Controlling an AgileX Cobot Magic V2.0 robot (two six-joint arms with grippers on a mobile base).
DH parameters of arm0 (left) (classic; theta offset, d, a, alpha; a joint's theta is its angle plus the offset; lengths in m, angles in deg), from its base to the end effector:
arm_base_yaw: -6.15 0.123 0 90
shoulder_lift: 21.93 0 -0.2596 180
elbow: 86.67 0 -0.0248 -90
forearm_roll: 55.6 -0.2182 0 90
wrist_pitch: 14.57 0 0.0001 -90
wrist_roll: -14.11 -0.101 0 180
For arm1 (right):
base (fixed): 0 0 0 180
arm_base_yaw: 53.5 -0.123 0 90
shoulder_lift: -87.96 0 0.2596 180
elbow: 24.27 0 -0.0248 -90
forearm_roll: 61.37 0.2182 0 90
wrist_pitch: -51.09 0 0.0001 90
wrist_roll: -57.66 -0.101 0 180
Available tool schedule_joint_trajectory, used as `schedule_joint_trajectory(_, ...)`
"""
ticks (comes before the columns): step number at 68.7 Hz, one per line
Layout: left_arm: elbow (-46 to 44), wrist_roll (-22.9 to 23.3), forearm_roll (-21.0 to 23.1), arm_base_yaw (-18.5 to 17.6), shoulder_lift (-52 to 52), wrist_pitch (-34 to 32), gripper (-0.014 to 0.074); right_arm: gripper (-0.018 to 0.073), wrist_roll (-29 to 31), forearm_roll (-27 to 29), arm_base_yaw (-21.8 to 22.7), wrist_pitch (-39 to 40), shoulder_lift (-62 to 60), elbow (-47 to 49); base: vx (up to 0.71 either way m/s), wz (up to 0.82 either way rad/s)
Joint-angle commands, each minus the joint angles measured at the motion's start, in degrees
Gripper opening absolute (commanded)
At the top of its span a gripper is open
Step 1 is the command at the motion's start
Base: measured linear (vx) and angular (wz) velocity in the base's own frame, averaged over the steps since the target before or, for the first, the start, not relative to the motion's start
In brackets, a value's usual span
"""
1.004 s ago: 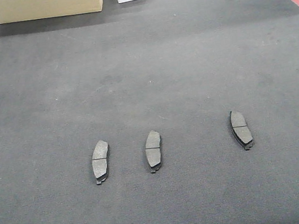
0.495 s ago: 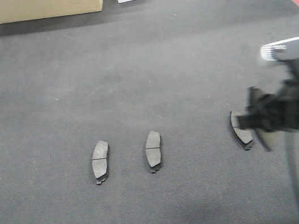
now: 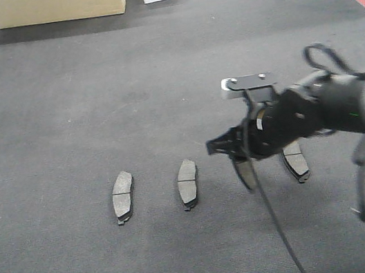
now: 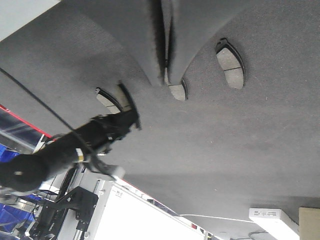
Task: Move and align brake pads A on conveyor
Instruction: 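Lower the right gripper with its brake pad beside the farther pad, then open the right gripper to release the pad and lift away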
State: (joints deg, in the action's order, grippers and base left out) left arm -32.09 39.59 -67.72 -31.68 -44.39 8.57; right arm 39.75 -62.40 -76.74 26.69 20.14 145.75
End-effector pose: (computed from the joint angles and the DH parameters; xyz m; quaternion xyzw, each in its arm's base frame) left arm 0.0575 -0.0341 0.2782 0.1296 0.7532 -0.2547 0.5925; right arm 0.3233 0.1380 0.1839 -0.0513 0.9563 0.0956 0.2714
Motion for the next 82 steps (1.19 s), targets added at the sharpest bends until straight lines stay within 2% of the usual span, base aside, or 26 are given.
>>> schedule_joint_trajectory(1, -1.51, 0.12, -0.16, -0.13, -0.52, -3.85, -0.0006, 0.0050, 0.22, 1.03, 0.12, 1.92, 0.50, 4.73, 0.00, 0.00)
schedule_joint_trajectory(19, -1.51, 0.12, -0.16, -0.13, -0.52, -3.85, -0.0006, 0.0059, -0.74, 1.03, 0.46, 1.26, 4.65, 6.49, 0.00, 0.00)
schedule_joint_trajectory(41, -1.51, 0.12, -0.16, -0.13, -0.52, -3.85, -0.0006, 0.0090, -5.55, 1.03, 0.61, 1.36, 5.32, 6.49, 0.00, 0.00)
schedule_joint_trajectory(48, -1.51, 0.12, -0.16, -0.13, -0.52, -3.85, -0.0006, 0.0124, -7.81, 1.03, 0.61, 0.88, 5.32, 6.49, 0.00, 0.00)
schedule_joint_trajectory(82, -1.51, 0.12, -0.16, -0.13, -0.52, -3.85, -0.0006, 0.0337, -10.91, -0.32, 0.61, 0.95, 5.32, 6.49, 0.00, 0.00)
